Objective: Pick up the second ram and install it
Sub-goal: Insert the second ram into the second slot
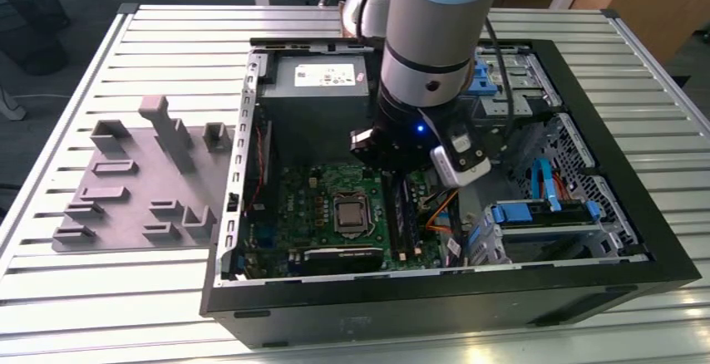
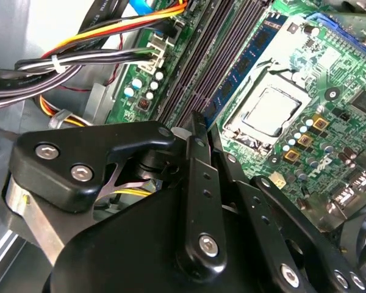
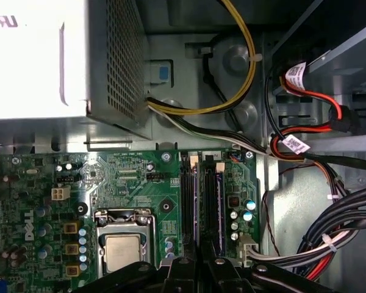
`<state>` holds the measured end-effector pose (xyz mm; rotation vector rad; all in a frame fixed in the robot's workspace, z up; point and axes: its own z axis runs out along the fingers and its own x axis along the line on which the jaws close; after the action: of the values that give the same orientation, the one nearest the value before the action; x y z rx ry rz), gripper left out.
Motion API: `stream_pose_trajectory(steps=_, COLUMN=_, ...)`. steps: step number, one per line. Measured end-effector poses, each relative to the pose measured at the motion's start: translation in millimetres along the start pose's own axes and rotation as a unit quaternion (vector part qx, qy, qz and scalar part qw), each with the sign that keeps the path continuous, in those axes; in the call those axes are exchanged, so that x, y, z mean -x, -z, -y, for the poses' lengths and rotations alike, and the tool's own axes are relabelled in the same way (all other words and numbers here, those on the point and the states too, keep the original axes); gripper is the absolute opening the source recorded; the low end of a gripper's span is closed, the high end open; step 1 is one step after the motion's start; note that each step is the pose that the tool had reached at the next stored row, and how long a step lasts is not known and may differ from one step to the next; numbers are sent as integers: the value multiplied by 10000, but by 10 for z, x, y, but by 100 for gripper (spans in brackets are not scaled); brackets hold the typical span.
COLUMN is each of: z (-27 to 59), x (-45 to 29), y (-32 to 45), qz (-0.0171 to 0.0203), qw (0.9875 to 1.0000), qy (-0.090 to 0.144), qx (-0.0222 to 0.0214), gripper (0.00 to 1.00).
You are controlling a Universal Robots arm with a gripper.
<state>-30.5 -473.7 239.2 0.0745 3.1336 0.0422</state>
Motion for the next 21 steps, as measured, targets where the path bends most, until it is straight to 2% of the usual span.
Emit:
stream_pose_trajectory(steps=5, z=16, x=-3, y=-58, qz=-4, qw=10000, qy=90, qx=2, gripper=14)
stream_pose_trajectory(steps=12, z=19, x=-8, y=-63, qz=-5, qw=9999, qy=107, qx=2, gripper=14)
stream_pose_trajectory(steps=15, z=19, x=-11, y=-74, qz=-7, qw=9998, qy=183, qx=2, gripper=14)
stream_pose_trajectory(steps=21, z=21, x=-19, y=-132, qz=-7, qw=9998, qy=179, qx=2, gripper=14)
